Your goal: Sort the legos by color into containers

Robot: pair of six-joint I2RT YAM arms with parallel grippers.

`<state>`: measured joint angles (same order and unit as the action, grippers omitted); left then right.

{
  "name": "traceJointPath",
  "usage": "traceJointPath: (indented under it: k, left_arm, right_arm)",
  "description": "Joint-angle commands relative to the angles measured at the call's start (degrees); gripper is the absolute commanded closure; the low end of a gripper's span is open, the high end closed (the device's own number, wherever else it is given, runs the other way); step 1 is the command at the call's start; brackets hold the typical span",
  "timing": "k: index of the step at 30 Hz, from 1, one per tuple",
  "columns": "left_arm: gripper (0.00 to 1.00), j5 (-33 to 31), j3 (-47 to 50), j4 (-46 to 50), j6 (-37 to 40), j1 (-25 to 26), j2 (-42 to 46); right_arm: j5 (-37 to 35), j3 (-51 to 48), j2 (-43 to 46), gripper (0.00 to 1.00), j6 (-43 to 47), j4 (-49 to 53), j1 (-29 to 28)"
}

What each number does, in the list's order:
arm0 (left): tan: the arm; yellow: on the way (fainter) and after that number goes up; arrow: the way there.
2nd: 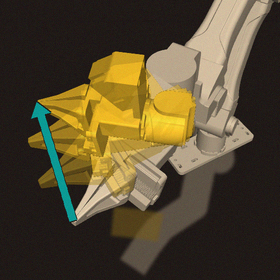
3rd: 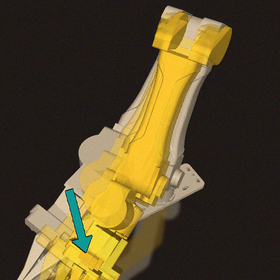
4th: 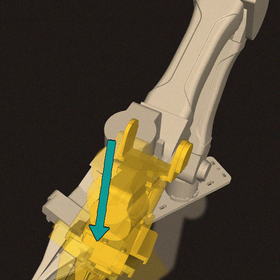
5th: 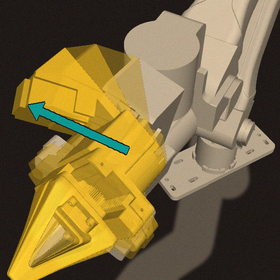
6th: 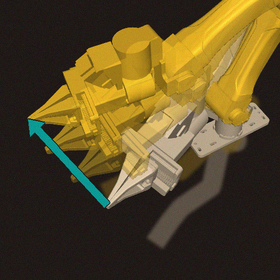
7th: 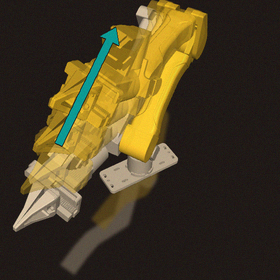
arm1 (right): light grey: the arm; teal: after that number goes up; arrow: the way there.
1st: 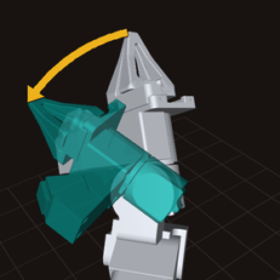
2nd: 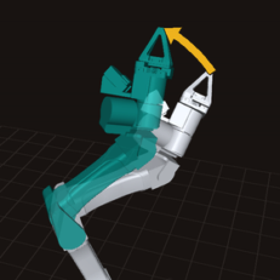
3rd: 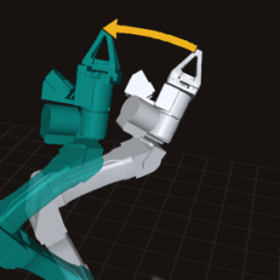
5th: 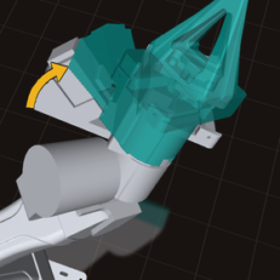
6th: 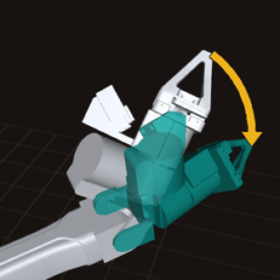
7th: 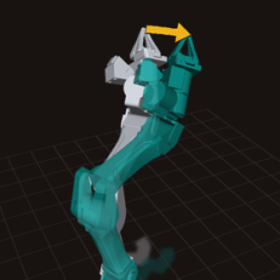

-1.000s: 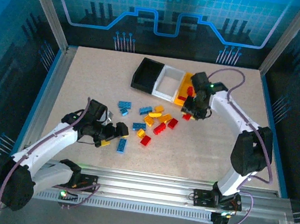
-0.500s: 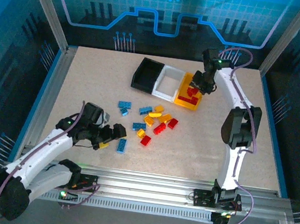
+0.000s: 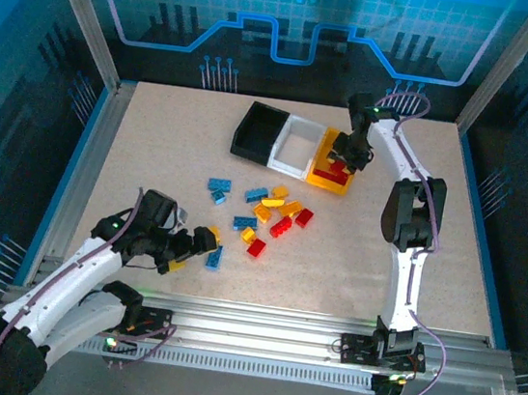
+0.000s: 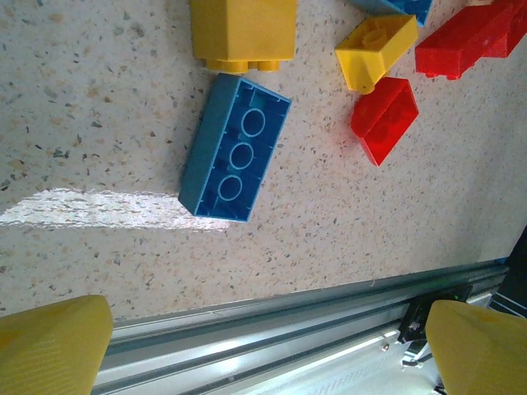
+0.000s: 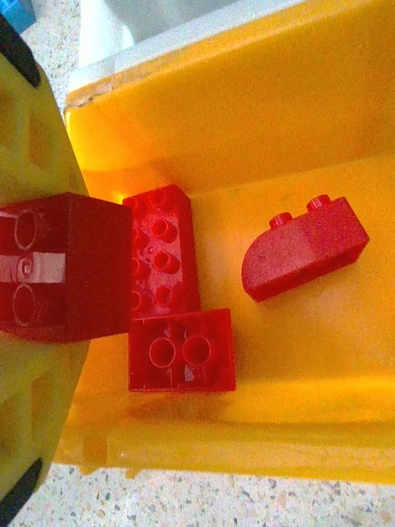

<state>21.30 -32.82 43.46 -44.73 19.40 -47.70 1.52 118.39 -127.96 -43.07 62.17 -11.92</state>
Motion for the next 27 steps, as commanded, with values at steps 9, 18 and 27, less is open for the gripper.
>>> traceJointPath:
  k: [9, 18, 27]
  left_arm:
    - [0.01, 0.24, 0.04, 2.22, -0.28, 0.36, 1.83]
    - [0.01, 0.41, -0.3, 3.18, -0.16, 0.31, 2.25]
    - [0.01, 0.61, -0.14, 3.14, -0.11, 0.36, 2.26]
  right_arm:
    - [-0.09, 4.65, 0.12, 0.41, 1.02, 3.65, -1.04]
    - [1.12, -0.76, 5.84, 0.38, 2.06, 1.95, -4.35]
    - [4.24, -23.44, 19.87, 0.37, -0.92, -8.1, -9.69]
